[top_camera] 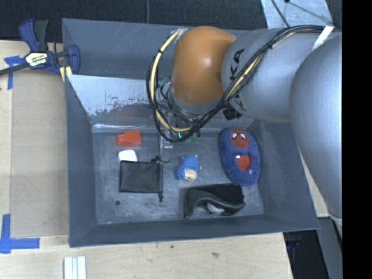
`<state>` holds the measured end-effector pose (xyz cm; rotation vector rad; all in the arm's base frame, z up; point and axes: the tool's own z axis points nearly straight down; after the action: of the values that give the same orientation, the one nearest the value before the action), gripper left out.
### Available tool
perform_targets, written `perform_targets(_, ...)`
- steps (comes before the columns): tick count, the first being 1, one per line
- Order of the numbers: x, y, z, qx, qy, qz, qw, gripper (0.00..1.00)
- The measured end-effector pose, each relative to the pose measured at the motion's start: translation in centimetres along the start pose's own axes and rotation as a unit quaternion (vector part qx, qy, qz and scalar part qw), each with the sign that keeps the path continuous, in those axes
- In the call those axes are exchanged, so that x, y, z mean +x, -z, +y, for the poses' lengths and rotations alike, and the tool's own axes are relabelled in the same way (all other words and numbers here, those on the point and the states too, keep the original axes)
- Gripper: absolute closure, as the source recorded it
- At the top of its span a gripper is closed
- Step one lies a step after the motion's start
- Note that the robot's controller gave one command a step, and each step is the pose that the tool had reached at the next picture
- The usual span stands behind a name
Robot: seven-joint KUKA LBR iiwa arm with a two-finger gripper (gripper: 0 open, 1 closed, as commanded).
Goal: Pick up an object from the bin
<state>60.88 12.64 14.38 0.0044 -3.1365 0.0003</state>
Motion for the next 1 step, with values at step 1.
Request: perform_targets(1,2.48,-7.29,7.07,-0.002,0.050,-0.0081,0.9987,0.00)
